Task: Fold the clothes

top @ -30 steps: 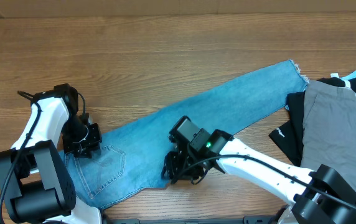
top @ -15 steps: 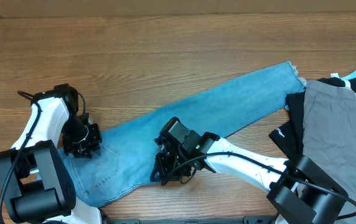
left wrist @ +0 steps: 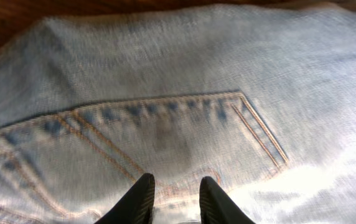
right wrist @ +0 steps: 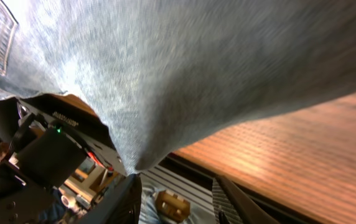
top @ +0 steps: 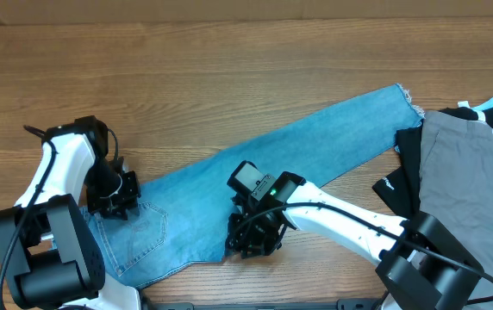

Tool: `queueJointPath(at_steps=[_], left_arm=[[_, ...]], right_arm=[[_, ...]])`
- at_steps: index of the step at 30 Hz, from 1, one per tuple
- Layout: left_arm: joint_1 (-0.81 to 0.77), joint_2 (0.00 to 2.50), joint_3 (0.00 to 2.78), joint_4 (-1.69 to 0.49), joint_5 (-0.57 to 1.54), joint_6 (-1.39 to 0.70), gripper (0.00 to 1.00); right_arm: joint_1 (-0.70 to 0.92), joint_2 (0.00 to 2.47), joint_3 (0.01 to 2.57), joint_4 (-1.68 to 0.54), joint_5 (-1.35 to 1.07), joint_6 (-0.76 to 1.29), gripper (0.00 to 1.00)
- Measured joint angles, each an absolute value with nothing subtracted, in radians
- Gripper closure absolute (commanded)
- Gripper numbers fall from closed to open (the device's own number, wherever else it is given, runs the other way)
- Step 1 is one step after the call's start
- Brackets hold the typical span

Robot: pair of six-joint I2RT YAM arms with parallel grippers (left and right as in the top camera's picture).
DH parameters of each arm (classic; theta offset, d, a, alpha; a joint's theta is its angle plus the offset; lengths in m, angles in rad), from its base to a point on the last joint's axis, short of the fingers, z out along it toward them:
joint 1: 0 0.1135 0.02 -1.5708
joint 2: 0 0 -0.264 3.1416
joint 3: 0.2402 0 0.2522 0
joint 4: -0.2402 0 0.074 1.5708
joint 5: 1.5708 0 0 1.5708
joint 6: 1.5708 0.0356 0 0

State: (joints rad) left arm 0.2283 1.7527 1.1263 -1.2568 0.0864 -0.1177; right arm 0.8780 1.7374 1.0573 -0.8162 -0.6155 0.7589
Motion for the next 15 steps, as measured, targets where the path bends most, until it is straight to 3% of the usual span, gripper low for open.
queueJointPath(at_steps=[9,15], left_arm=[[0.228,1.645,1.391,-1.403,0.126,-0.097,0.6],[0.241,1.412,1.444,-1.434,0.07,-0.159,0.41]], right_arm=[[0.844,1.641,1.121,-0.796,-0.564,0.634,0.65],[0.841,1.598,1.177,-0.757,-0.556,0.593,0.64]])
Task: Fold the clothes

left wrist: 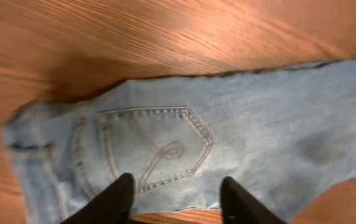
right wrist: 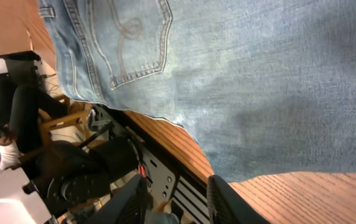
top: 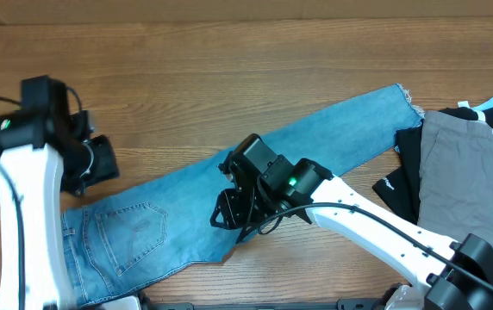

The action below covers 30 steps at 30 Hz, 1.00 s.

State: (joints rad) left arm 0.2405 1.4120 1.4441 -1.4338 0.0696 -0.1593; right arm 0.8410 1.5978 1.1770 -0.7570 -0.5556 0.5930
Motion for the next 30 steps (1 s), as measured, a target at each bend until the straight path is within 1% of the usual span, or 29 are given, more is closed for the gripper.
queueJointPath(at_steps=[2,3,4,5,6,7,9,11,12,16,19,22,24,25,30], left_arm=[[0.27,1.349,1.435,-1.437,0.059,-0.189,0.36],[0.29,1.321,1.421,-1.438,0.055,-0.205,0.39],[0.308,1.3,1.403,-1.435,0.055,-0.221,0.49],[0.329,1.28,1.376,-1.428,0.054,-0.238,0.61],[0.354,1.261,1.333,-1.414,0.052,-0.273,0.7],[0.373,1.252,1.293,-1.399,0.051,-0.292,0.73],[0.411,1.25,1.206,-1.354,0.05,-0.329,0.74],[0.452,1.262,1.101,-1.285,0.053,-0.371,0.73],[0.473,1.27,1.051,-1.253,0.056,-0.39,0.63],[0.563,1.299,0.879,-1.146,0.08,-0.448,0.57],[0.617,1.322,0.772,-1.068,0.094,-0.47,0.56],[0.652,1.354,0.682,-0.95,0.101,-0.48,0.52],[0.664,1.386,0.633,-0.862,0.101,-0.494,0.48],[0.666,1.406,0.615,-0.825,0.098,-0.504,0.48],[0.668,1.46,0.633,-0.801,0.102,-0.565,0.47]], right_arm=[[0.832,1.598,1.177,-0.76,-0.549,0.59,0.65],[0.825,1.598,1.177,-0.76,-0.546,0.59,0.64],[0.819,1.598,1.177,-0.76,-0.545,0.589,0.64],[0.811,1.598,1.177,-0.76,-0.543,0.587,0.64],[0.804,1.598,1.177,-0.761,-0.542,0.587,0.64],[0.797,1.598,1.177,-0.762,-0.542,0.587,0.64],[0.786,1.598,1.177,-0.769,-0.541,0.587,0.64],[0.778,1.598,1.177,-0.781,-0.54,0.585,0.64],[0.775,1.598,1.177,-0.783,-0.539,0.586,0.64],[0.767,1.598,1.177,-0.797,-0.537,0.583,0.63],[0.76,1.598,1.177,-0.798,-0.531,0.583,0.63],[0.752,1.598,1.177,-0.799,-0.515,0.583,0.63],[0.745,1.598,1.177,-0.799,-0.508,0.583,0.64],[0.739,1.598,1.177,-0.799,-0.506,0.583,0.64],[0.709,1.598,1.177,-0.8,-0.496,0.583,0.64]])
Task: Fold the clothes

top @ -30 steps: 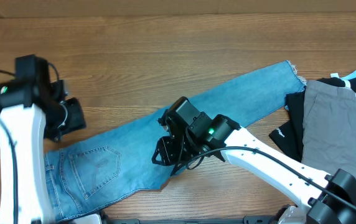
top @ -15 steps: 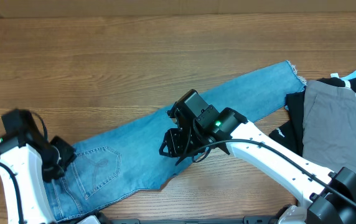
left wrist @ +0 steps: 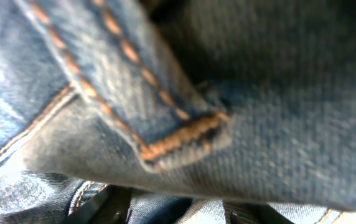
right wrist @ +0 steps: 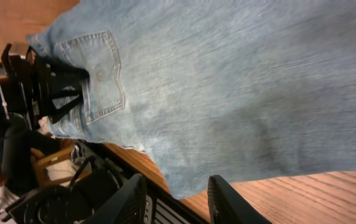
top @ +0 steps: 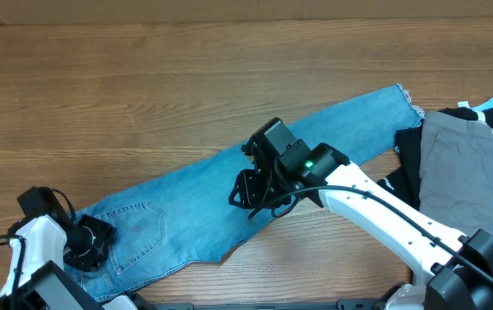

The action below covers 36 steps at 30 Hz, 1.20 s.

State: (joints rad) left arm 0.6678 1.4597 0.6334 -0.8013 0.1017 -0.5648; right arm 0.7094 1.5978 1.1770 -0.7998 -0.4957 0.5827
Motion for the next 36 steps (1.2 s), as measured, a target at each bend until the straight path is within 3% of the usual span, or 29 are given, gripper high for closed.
queueJointPath(at_steps=[15,18,20,22,31,36], left_arm=[[0.638,1.883,1.063,-1.061,0.187,-0.428,0.46],[0.596,1.898,1.168,-0.864,0.187,-0.407,0.36],[0.575,1.934,1.274,-0.592,0.175,-0.377,0.33],[0.57,1.967,1.389,-0.554,0.172,-0.35,0.31],[0.571,1.969,1.765,-0.912,0.156,-0.284,0.2],[0.571,1.969,1.8,-0.994,0.179,-0.269,0.28]], right_arm=[[0.695,1.598,1.177,-0.796,-0.447,0.583,0.64],[0.695,1.598,1.177,-0.791,-0.44,0.583,0.64],[0.695,1.598,1.177,-0.79,-0.437,0.583,0.64],[0.695,1.598,1.177,-0.786,-0.437,0.583,0.64],[0.686,1.598,1.177,-0.788,-0.414,0.583,0.59],[0.566,1.598,1.177,-0.756,-0.39,0.603,0.59]])
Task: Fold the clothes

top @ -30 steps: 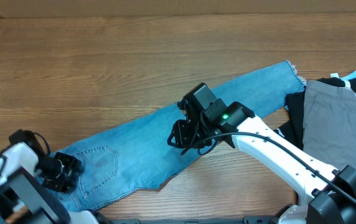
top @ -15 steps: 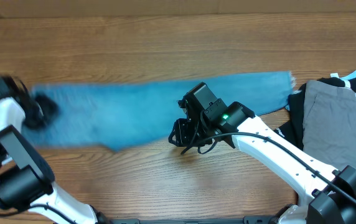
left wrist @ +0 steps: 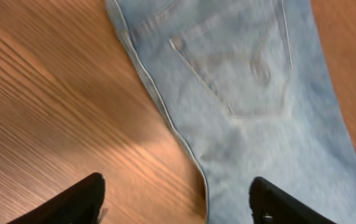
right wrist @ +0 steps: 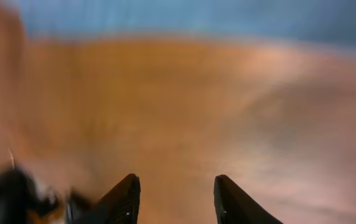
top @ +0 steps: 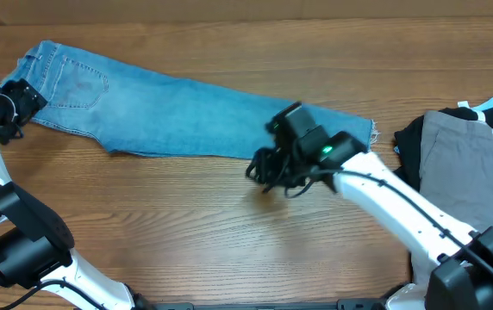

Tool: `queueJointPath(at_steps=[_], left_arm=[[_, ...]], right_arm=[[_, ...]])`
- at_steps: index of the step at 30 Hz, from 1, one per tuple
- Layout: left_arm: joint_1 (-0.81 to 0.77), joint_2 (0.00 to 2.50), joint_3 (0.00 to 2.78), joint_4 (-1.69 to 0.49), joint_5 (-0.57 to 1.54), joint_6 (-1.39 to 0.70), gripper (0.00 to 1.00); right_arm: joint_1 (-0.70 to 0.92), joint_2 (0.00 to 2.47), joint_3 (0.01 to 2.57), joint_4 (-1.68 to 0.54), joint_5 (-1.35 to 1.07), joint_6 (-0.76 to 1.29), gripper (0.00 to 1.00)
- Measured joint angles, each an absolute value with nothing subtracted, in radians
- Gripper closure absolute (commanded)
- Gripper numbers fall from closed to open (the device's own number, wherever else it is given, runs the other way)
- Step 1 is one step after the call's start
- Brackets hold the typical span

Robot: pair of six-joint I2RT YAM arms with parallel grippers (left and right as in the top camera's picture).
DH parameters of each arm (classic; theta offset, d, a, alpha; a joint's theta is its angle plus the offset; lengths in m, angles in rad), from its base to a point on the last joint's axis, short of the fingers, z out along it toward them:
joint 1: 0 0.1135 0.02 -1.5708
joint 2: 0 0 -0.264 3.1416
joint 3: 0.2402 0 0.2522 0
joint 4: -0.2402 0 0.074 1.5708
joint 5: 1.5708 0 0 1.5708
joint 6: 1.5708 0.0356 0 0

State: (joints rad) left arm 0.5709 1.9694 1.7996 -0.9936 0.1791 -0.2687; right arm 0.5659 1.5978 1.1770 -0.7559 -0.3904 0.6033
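Light blue jeans (top: 186, 108) lie stretched flat across the far side of the table, waistband and back pocket (left wrist: 234, 59) at the far left, hem at the right. My left gripper (top: 14, 108) hangs open just off the waistband end; in its wrist view the jeans (left wrist: 265, 124) fill the right half, and nothing sits between the fingers (left wrist: 81, 199). My right gripper (top: 264, 172) is open over bare wood just in front of the jeans' leg. Its wrist view is blurred, with a strip of the jeans (right wrist: 184, 15) along the top.
A pile of other clothes sits at the right edge: a grey garment (top: 471, 185) on a black one (top: 406, 142), with a bit of light blue fabric behind. The wooden table (top: 186, 224) is bare in front of the jeans.
The jeans have gone from a diagonal lie at the near left to a flat stretch along the far side. My left gripper, then on the waistband, is open beside it. My right gripper now hangs over wood.
First both grippers were down on the diagonal jeans, left at the pocket, right at the lower edge. Then both were raised above them. Then my left gripper was at the waistband corner. Now the jeans lie straightened across the far side with both grippers open.
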Motion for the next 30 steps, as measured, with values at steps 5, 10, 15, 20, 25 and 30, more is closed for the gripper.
queueJointPath(at_steps=[5,10,15,20,25,30], left_arm=[[0.562,1.969,1.8,-1.069,0.291,-0.204,0.29],[0.512,1.948,1.8,-1.124,0.33,-0.153,0.27],[0.455,1.842,1.8,-1.16,0.306,-0.123,0.23],[0.407,1.767,1.803,-1.195,0.257,-0.106,0.23],[0.381,1.769,1.804,-1.214,0.238,-0.1,0.23],[0.379,1.769,1.804,-1.246,0.23,-0.1,0.23]], right_arm=[[0.332,1.619,1.178,-0.72,-0.342,0.63,0.65],[0.155,1.758,1.178,-0.74,-0.318,0.647,0.57],[0.027,1.843,1.178,-0.797,-0.287,0.653,0.48],[-0.123,1.844,1.178,-0.863,-0.292,0.57,0.42],[-0.193,1.844,1.177,-0.886,-0.345,0.461,0.36],[-0.175,1.844,1.104,-0.762,-0.398,0.415,0.35]])
